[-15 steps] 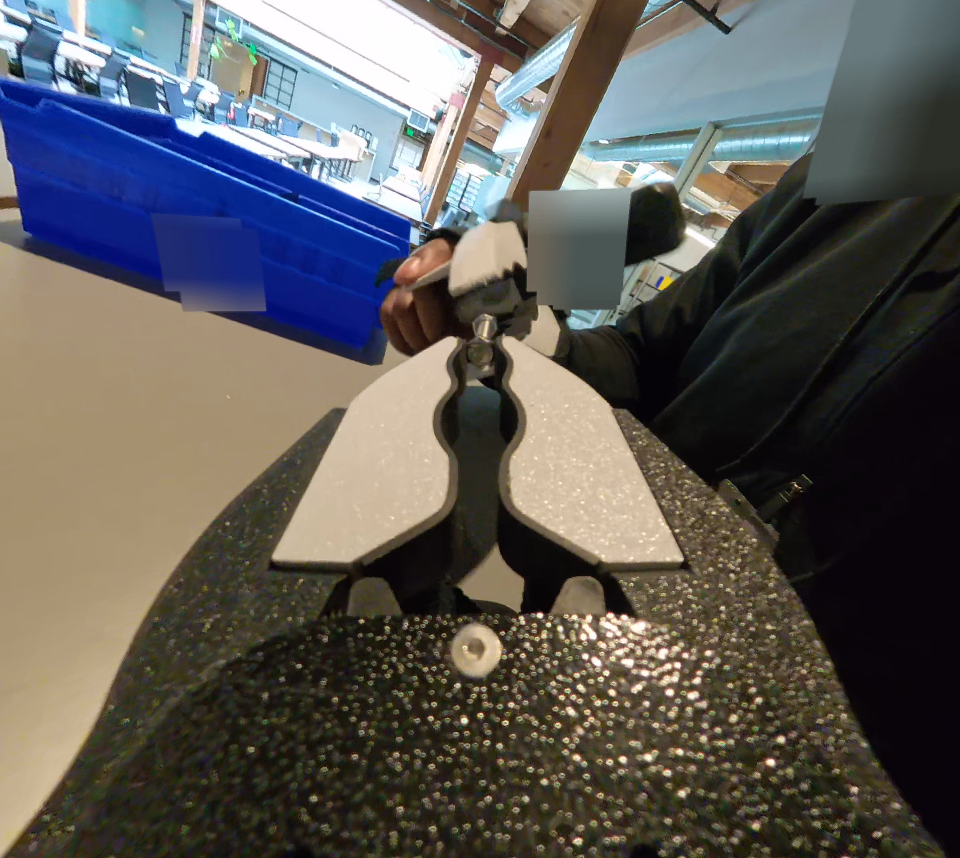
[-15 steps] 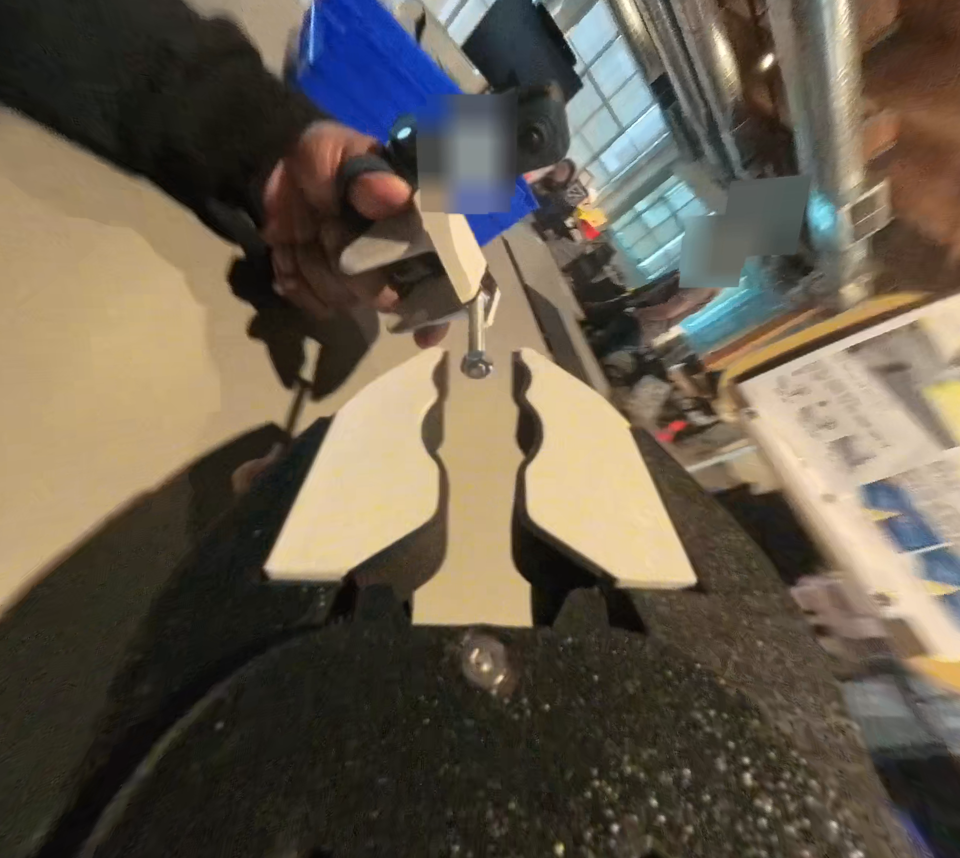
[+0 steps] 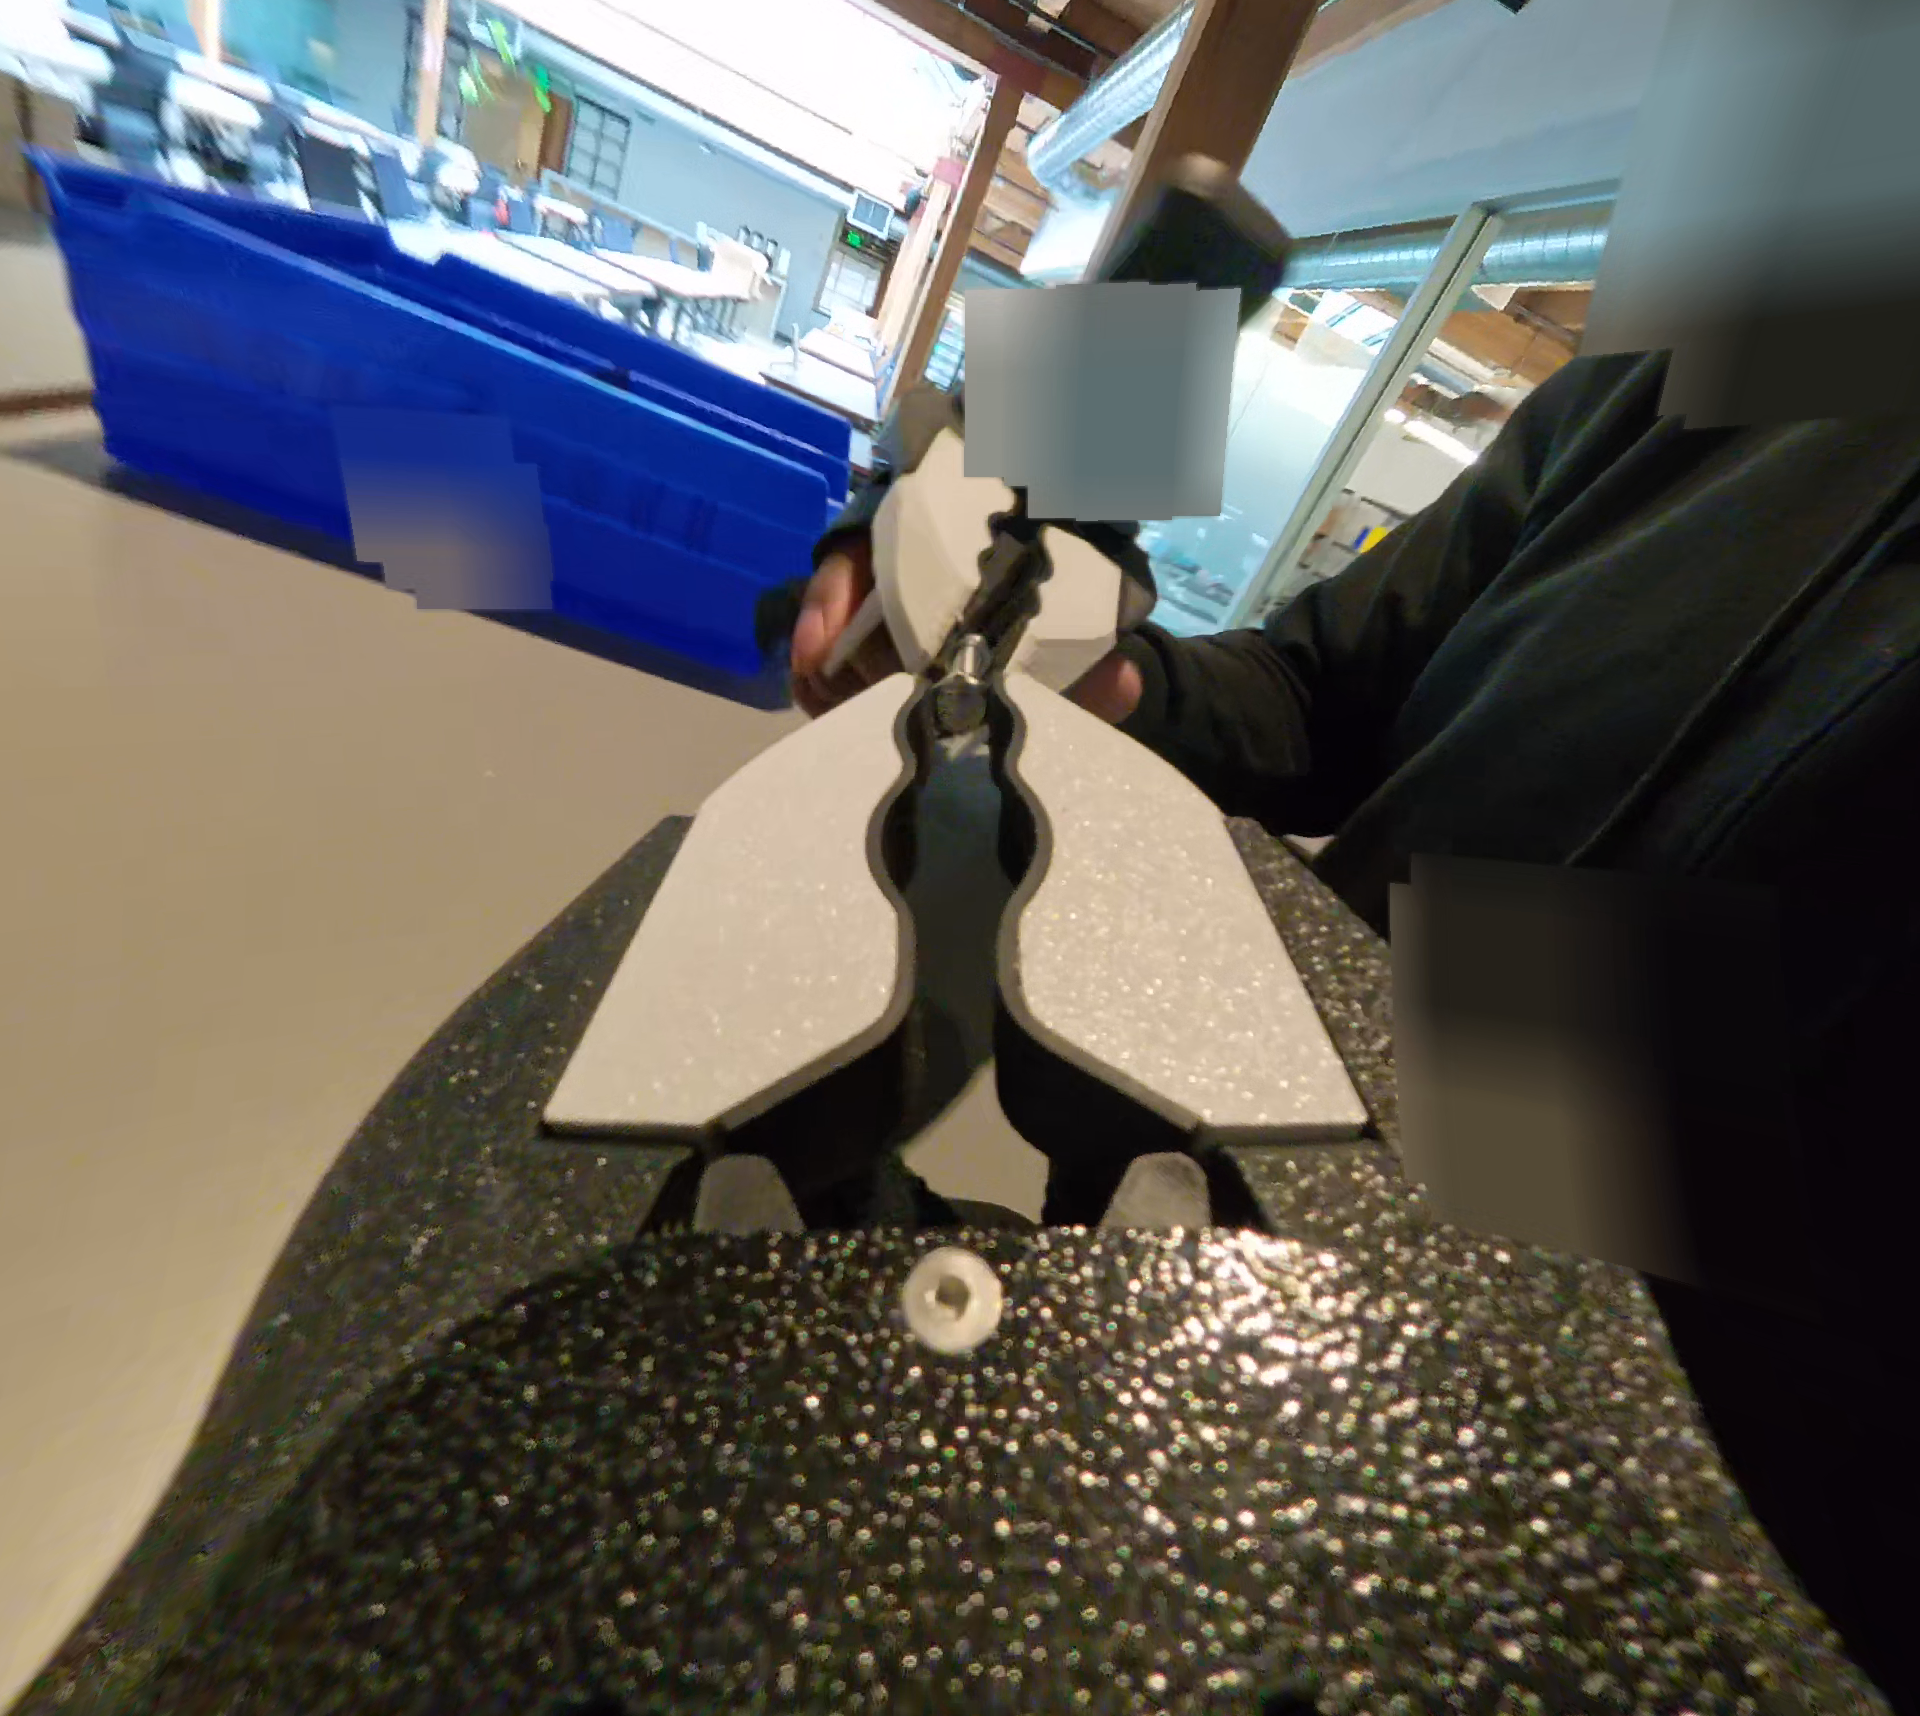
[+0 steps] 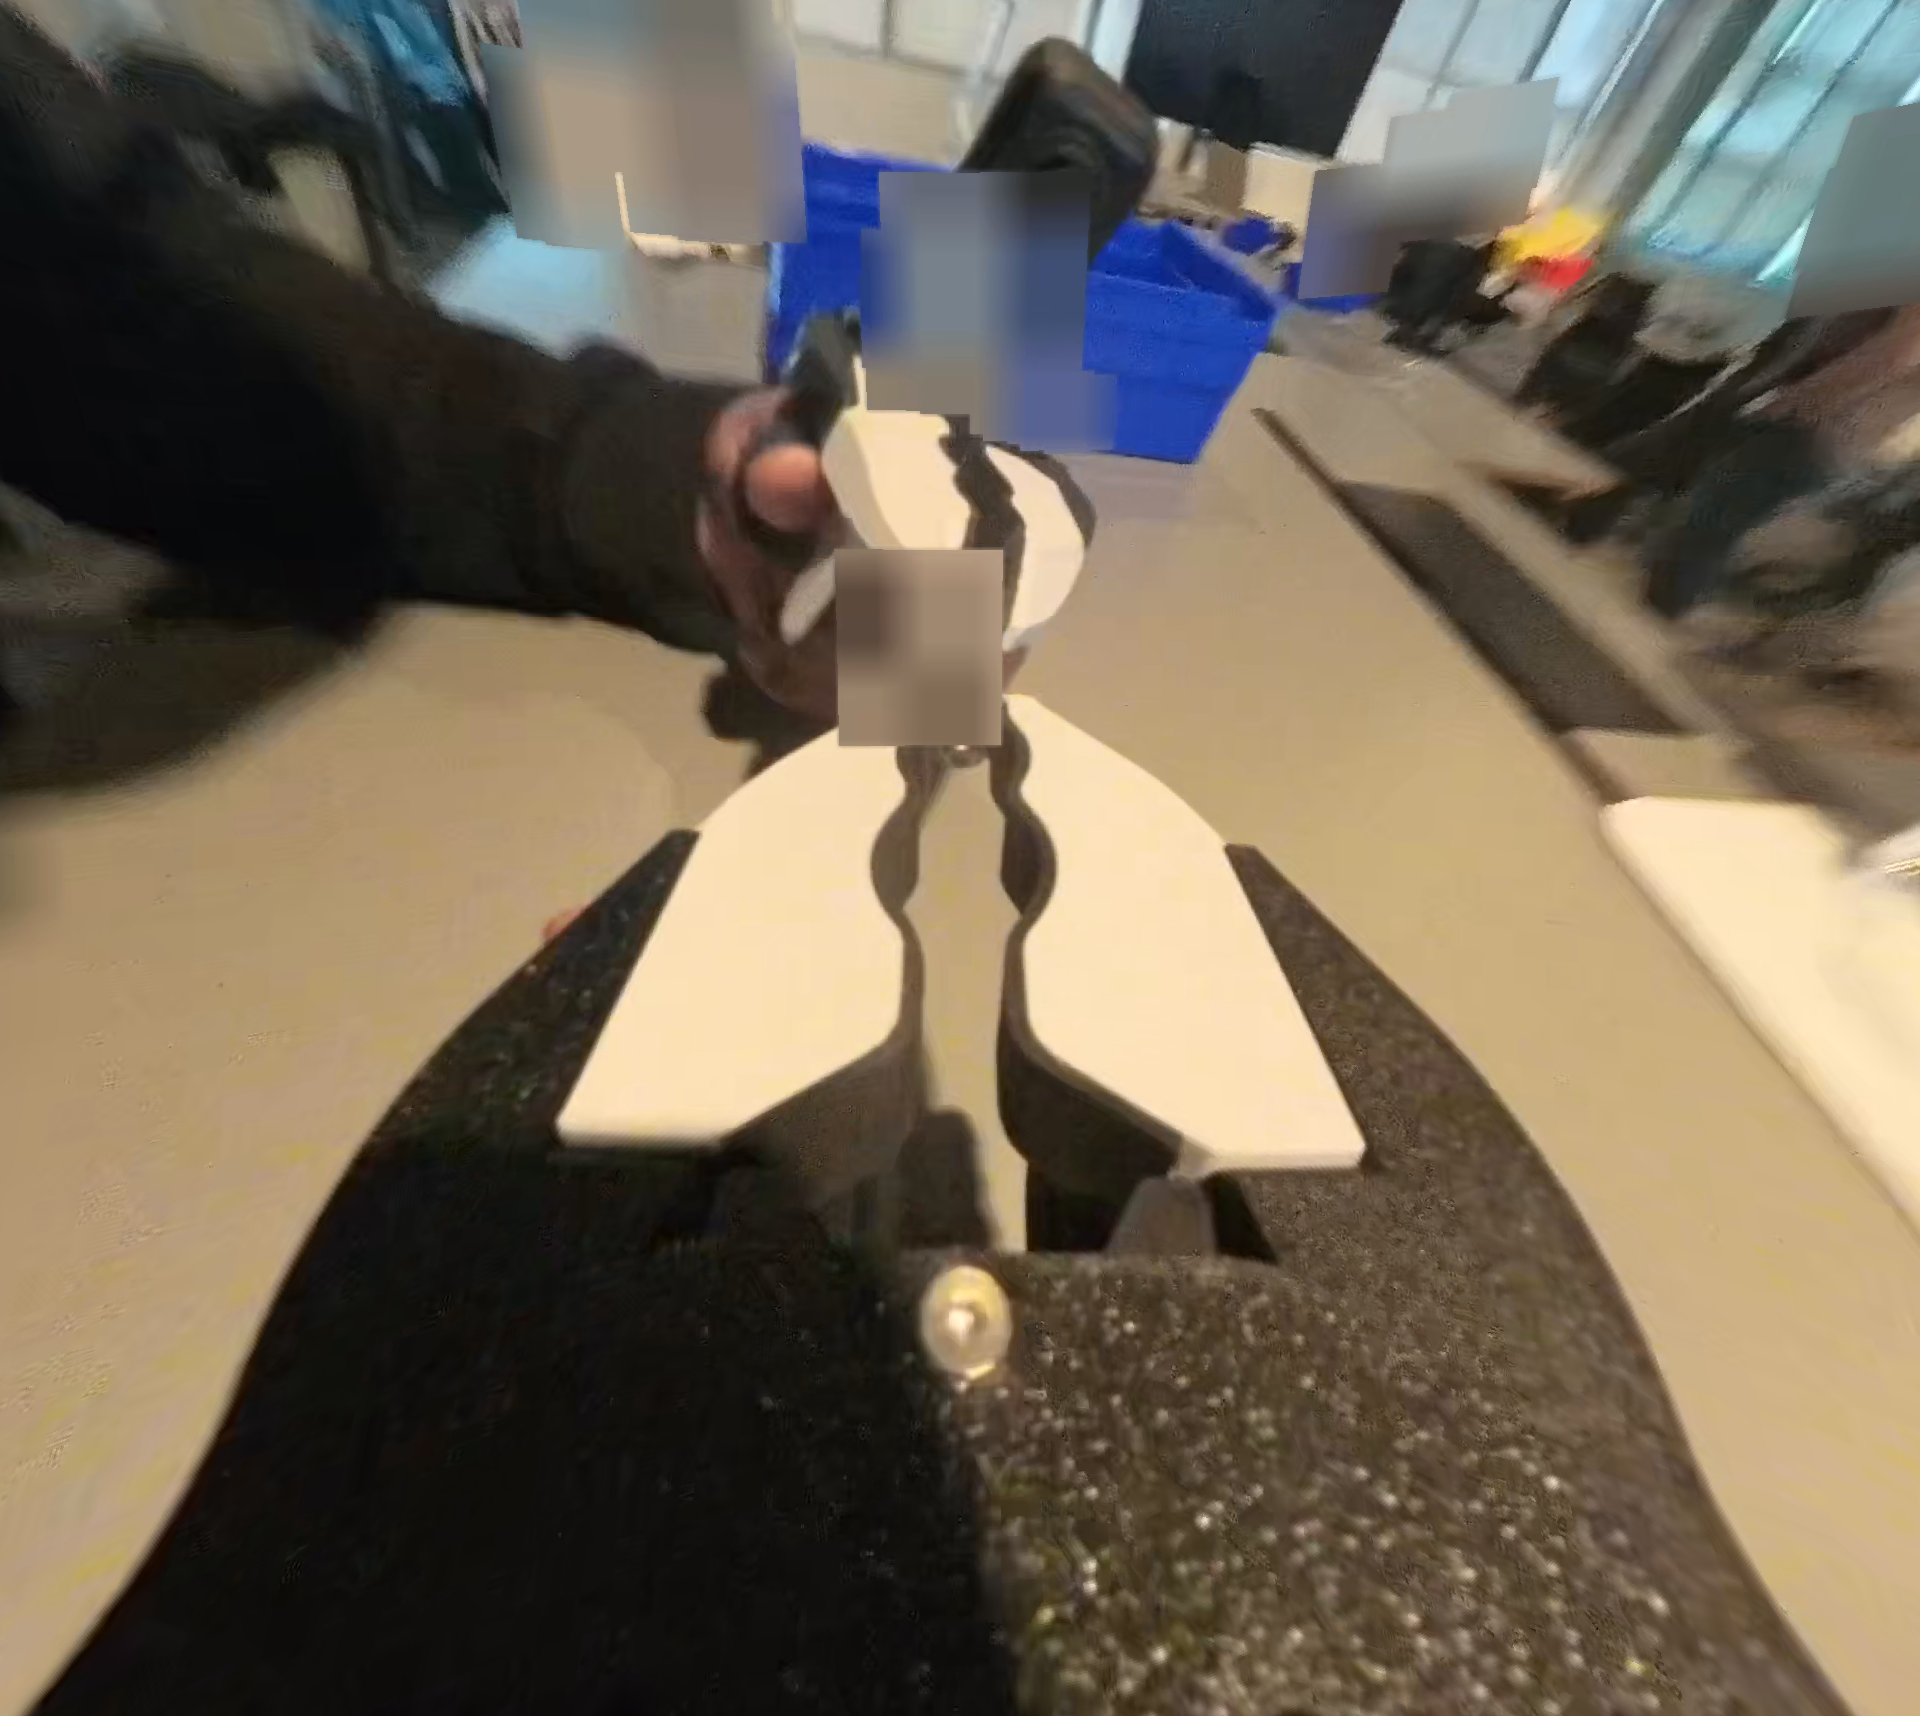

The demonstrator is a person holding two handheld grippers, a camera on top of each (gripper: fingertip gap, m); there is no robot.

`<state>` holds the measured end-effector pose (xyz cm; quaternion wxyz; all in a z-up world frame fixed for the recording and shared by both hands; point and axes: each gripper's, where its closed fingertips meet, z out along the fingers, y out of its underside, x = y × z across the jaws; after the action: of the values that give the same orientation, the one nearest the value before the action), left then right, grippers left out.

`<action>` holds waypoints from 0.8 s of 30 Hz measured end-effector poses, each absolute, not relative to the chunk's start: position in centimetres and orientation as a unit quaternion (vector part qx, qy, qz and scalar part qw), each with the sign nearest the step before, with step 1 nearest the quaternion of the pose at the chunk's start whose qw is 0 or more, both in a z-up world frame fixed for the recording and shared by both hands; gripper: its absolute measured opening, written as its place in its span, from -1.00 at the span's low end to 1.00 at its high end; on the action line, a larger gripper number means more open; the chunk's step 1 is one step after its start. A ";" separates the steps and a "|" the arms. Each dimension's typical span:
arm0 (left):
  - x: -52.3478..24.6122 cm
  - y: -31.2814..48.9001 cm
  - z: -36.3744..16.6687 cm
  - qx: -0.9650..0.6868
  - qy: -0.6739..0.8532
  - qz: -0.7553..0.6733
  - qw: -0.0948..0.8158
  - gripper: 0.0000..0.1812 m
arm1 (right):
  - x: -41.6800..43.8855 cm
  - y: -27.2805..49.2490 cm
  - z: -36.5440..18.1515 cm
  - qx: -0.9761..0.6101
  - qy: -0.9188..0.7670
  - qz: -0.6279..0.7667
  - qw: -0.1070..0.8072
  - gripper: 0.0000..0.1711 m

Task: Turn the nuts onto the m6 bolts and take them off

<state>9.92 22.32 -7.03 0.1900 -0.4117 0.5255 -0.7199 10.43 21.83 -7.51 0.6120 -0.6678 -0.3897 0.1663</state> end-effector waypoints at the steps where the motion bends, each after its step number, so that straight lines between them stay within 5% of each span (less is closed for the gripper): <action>1: 10.0 22.2 -7.3 -0.420 0.520 -0.725 0.167 -0.89 | 10.6 21.8 -7.6 -0.649 -0.427 0.092 0.623 -0.88; 5: 10.1 22.1 -7.4 -0.427 0.512 -0.730 0.150 -0.89 | 11.0 21.8 -7.5 -0.547 -0.514 -0.166 0.640 -0.88; 11: 9.9 22.6 -6.5 -0.403 0.514 -0.730 0.202 -0.89 | 10.5 22.1 -7.3 -0.657 -0.391 0.127 0.632 -0.49; 16: 9.8 22.7 -6.1 -0.393 0.519 -0.724 0.227 -0.89 | 10.2 21.9 -6.3 -0.674 -0.290 0.338 0.589 -0.57; 20: 9.8 22.4 -6.2 -0.391 0.524 -0.723 0.223 -0.89 | 10.0 21.7 -6.6 -0.677 -0.294 0.344 0.581 -0.88; 24: 9.8 22.2 -6.8 -0.410 0.517 -0.730 0.180 -0.89 | 10.2 21.7 -7.6 -0.671 -0.392 0.175 0.605 -0.88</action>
<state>9.85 22.25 -6.75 0.1796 -0.4099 0.5165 -0.7300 10.18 21.68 -7.62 0.6049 -0.6705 -0.3922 0.1752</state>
